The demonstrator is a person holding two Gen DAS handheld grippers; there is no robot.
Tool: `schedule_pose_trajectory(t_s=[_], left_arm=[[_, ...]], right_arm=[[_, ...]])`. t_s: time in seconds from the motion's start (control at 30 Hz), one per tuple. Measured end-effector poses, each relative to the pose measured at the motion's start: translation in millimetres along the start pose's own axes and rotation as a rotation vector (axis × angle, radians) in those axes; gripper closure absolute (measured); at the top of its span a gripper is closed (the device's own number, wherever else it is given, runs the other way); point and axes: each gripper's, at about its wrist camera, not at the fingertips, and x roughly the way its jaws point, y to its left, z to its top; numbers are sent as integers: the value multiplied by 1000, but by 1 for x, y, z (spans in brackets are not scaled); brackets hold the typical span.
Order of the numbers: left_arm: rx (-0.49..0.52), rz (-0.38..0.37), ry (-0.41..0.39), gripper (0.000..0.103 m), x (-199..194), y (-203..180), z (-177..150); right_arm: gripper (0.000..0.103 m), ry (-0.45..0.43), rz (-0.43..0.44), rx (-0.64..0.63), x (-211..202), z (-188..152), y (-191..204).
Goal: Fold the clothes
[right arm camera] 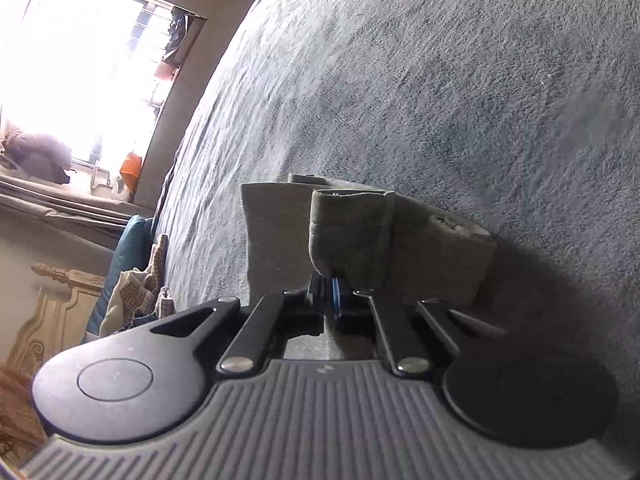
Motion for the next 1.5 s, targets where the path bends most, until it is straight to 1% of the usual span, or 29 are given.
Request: schedule_pose_trajectory(t_s=[0.1,0.13,0.2,0.27,0.3,0.33,0.4,0.47,0.53,0.6,0.63,0.67,0.7,0.73,0.83,0.87,0.9,0.93,0.97,1.0,1.07,1.13,1.23,1.27,1.3,1.33,1.4,1.43,1.5], left_arm=[[-139,-53,-27,99,-13,29,13],[-189,-72,-39,99,-19,40,18],[-286,-109,-59,99,-30,64,27],[-366,-137,-68,99,-39,88,34],[-389,-138,-70,99,-42,98,37],[-405,-139,-77,99,-46,105,39],[-430,-139,-86,99,-52,118,44],[-435,-136,-92,99,-56,123,45],[-439,-136,-99,99,-60,126,46],[-441,-141,-99,99,-60,123,50],[-439,-144,-97,99,-60,121,49],[-435,-148,-94,99,-59,118,49],[-428,-152,-90,99,-59,116,49],[-421,-155,-88,99,-59,114,49],[-405,-156,-82,99,-62,109,48],[-399,-157,-80,99,-63,108,48],[-394,-157,-78,99,-64,107,48],[-388,-157,-76,99,-64,105,48],[-383,-158,-74,99,-65,104,48],[-380,-158,-71,99,-66,102,48],[-385,-158,-67,99,-64,101,47],[-377,-161,-64,99,-61,97,45],[-365,-165,-58,99,-57,91,42],[-359,-170,-55,99,-54,89,40],[-349,-172,-51,99,-51,86,37],[-338,-174,-46,99,-48,83,34],[-315,-173,-35,99,-41,76,27],[-303,-174,-28,99,-37,72,23],[-266,-170,-16,99,-29,63,17]], right_arm=[[101,-6,32,13,-3,0,0],[97,-9,43,20,-7,1,-1],[95,-23,54,76,-19,-1,-12],[81,-33,47,150,-30,-9,-28],[69,-36,41,189,-35,-14,-37],[67,-24,28,218,-36,-20,-45],[64,38,-12,253,-29,-35,-58],[61,82,-13,293,-18,-48,-68],[62,83,3,320,-10,-55,-71],[60,61,-12,300,-9,-57,-66],[64,50,-19,290,-8,-58,-63],[66,38,-43,256,-11,-60,-58],[74,23,-87,191,-20,-65,-51],[79,7,-131,126,-28,-69,-44],[82,-38,-262,-70,-53,-83,-23],[81,-53,-305,-136,-61,-87,-16],[77,-68,-349,-201,-69,-92,-9],[77,-83,-392,-267,-78,-96,-2],[77,-83,-380,-331,-80,-102,7],[77,-53,-304,-397,-74,-111,20],[77,37,-192,-559,-49,-135,48],[77,114,-121,-707,-25,-162,65],[80,262,-86,-908,2,-205,69],[80,287,-83,-957,4,-215,65],[81,281,-90,-983,-4,-222,55],[81,280,-100,-960,-12,-220,46],[81,291,-124,-793,-30,-199,29],[79,271,-120,-695,-37,-184,21],[78,169,-69,-461,-47,-143,6]])
